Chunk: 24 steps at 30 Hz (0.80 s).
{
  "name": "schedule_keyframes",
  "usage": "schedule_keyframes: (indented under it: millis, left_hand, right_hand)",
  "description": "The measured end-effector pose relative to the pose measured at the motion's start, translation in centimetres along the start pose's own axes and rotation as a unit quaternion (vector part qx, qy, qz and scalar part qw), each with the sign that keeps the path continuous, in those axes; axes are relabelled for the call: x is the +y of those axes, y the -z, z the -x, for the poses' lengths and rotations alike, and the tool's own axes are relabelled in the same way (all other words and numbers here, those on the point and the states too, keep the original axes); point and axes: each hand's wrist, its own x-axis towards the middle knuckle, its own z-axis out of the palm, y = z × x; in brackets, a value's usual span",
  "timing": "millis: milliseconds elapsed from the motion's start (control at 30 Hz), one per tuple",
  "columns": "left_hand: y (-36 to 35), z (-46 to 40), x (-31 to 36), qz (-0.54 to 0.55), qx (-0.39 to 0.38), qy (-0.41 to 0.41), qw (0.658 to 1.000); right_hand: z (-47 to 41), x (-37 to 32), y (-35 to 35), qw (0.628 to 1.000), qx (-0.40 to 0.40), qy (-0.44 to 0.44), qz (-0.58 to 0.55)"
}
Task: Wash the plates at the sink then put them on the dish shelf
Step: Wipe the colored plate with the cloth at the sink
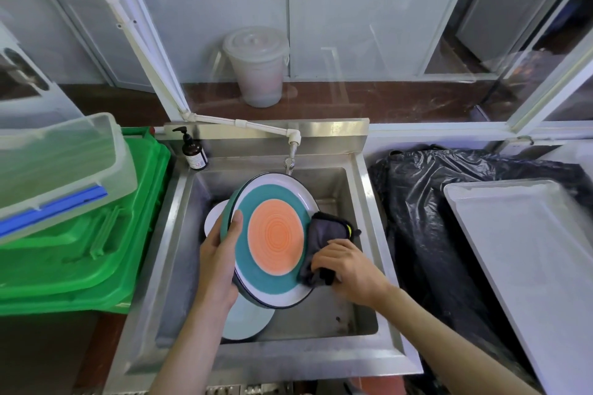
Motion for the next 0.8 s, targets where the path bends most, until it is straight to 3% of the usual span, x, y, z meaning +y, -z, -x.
schedule_keyframes:
  millis: [233,433,500,667,800]
  left_hand:
    - [-0.1,-0.4,0.4,0.038,0.028,0.002,0.999]
    - [-0.3,-0.5,-0.2,0.077,-0.007,0.069,0.995]
    - [-0.6,-0.2,-0.6,0.065,-0.020,0.071,0.995]
    - [-1.1,0.8,-0.7,0.029,-0.032,0.070,0.997]
    - [-1.3,0.9,-0.8,0.031,-0.036,0.081,0.996]
  right_hand:
    - [-0.1,-6.4,-2.8,0.978,0.116,0.011,-0.173]
    - [-7.2,-7.1,-1.5,0.968,0.189,-0.004,-0.163]
    - [-9.7,-6.1,-1.1,0.963,0.221,-0.036,-0.148]
    - [-11.1,-3.5,-1.7,0.926,0.274,-0.217,-0.143]
    - [-10.4,-4.5,-2.5,0.914,0.283,-0.228,-0.182]
